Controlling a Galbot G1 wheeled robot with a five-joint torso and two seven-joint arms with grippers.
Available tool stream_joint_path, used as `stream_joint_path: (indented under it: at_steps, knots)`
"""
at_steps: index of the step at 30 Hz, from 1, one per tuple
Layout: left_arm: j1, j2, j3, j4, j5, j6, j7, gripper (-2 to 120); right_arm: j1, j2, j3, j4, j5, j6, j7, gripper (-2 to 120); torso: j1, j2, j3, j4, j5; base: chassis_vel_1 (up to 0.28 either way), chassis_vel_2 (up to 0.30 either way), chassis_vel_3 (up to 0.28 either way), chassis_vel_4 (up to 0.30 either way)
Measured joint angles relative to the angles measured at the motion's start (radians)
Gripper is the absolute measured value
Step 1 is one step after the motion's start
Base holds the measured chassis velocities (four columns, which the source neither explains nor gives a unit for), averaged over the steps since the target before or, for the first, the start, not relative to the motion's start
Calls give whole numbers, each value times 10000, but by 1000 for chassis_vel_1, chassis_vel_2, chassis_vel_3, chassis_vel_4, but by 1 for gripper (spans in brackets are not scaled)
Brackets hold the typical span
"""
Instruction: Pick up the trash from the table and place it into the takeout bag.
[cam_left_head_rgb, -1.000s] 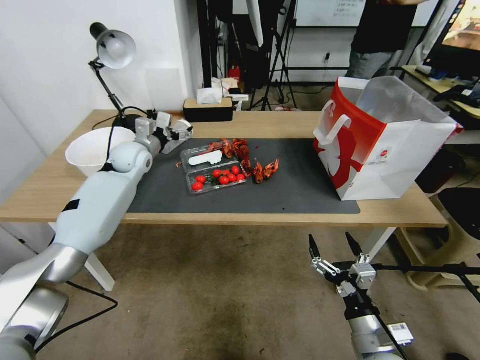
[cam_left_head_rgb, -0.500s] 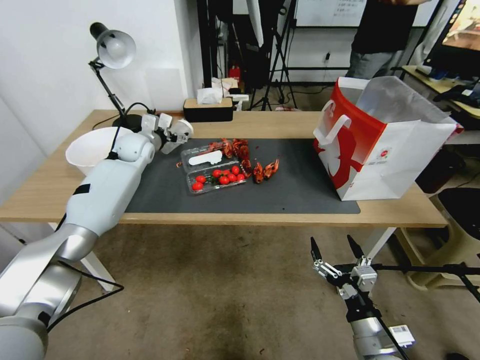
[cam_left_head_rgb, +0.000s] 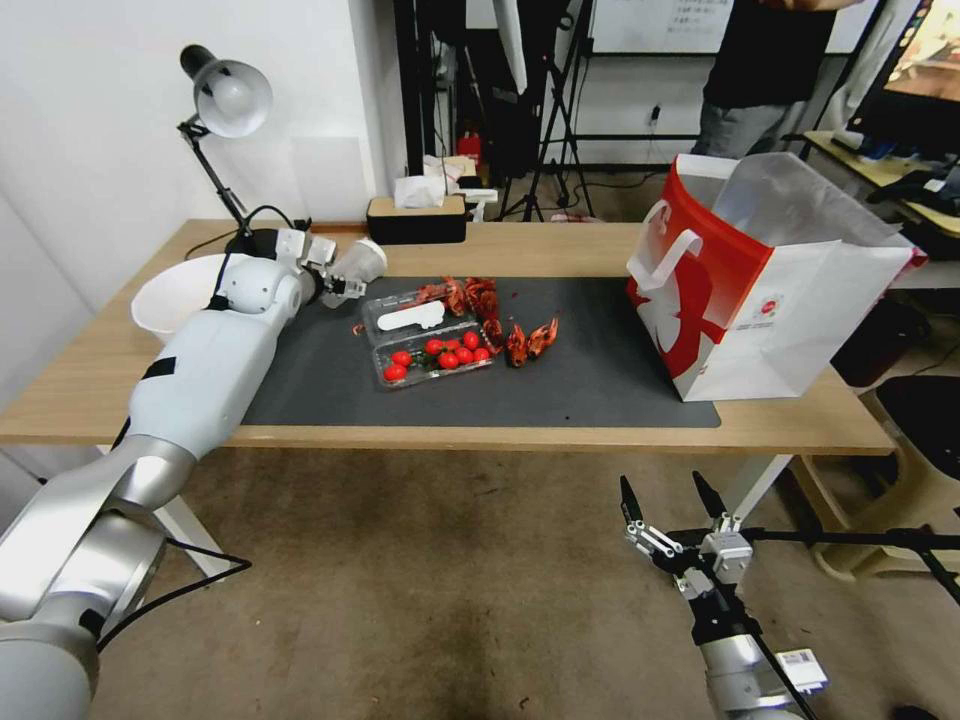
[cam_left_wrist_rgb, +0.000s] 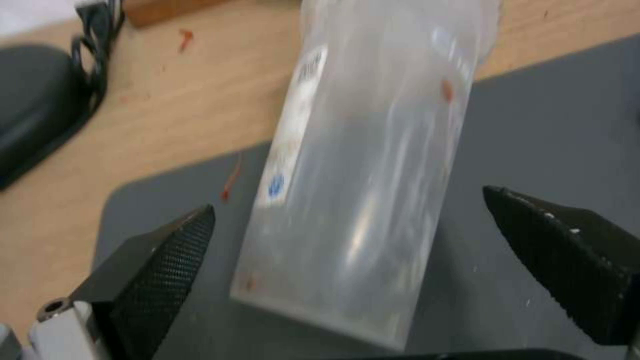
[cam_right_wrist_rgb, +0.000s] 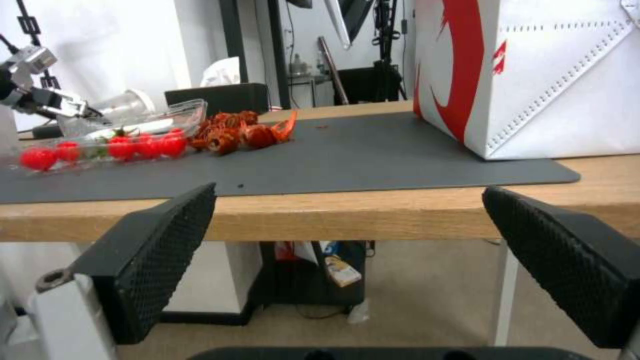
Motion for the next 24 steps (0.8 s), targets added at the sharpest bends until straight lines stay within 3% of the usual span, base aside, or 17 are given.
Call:
stream_joint_path:
  at_steps: [5, 8, 9, 12, 17, 24]
  knots:
    - [28, 3, -140, 87, -234, 203, -98, 100, 29, -4, -45, -30, 1, 0, 0, 100, 0, 0, 0, 0, 1, 0, 0, 0, 0]
    - [48, -1, -207, 112, -365, 279, -205, 93, 39, 0, -67, -35, 1, 0, 1, 100, 0, 0, 0, 0, 1, 0, 0, 0, 0]
    - [83, -2, -240, 114, -426, 309, -273, 84, 44, 6, -82, -35, 1, 0, 0, 100, 0, 1, 0, 0, 0, 0, 0, 0, 0]
    - [131, -2, -276, 107, -490, 324, -324, 78, 45, 14, -91, -35, 0, 0, 0, 100, 0, 0, 0, 0, 0, 0, 0, 0, 0]
    - [262, -2, -377, 6, -620, 331, -388, 55, 26, 41, -104, -30, -7, 0, 0, 100, 0, 0, 0, 0, 0, 0, 0, 0, 0]
    - [448, 93, -532, -451, -881, 117, -519, 53, -13, 70, -100, -9, -20, 0, 0, 100, 0, 0, -1, -1, 0, 0, 0, 0, 0]
